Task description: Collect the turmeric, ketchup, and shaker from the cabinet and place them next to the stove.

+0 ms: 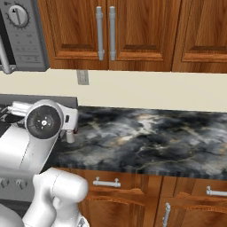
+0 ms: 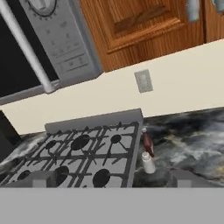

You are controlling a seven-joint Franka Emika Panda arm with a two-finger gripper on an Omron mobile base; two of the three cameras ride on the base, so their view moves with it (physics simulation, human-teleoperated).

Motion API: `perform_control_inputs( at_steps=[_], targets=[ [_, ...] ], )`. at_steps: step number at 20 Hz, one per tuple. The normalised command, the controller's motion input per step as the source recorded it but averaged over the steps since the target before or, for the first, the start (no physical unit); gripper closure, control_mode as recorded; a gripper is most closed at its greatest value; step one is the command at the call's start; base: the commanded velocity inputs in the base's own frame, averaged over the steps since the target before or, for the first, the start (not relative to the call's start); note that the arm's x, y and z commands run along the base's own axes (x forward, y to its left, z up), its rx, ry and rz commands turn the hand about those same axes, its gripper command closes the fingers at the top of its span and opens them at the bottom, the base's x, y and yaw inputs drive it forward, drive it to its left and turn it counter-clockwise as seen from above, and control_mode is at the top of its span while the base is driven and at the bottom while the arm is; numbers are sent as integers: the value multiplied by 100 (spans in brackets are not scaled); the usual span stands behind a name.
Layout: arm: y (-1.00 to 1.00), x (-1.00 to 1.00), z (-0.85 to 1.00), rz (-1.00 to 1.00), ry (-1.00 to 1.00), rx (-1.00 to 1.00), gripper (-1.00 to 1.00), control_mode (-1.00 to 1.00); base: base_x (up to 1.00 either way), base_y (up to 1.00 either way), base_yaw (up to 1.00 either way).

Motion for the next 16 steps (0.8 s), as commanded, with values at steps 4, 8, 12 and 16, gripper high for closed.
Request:
perform_control_inputs(
  at_steps=[4,8,12,16],
  targets=[
    [20,0,-35,-7,35,1,-100,-100,0,0,0],
    [16,-4,-34,-2,23,-1,-100,-100,0,0,0],
    [15,-19,-27,-2,13,-6,-100,-100,0,0,0],
    [11,-43,-16,-5,1,-13,-100,-100,0,0,0]
  ],
)
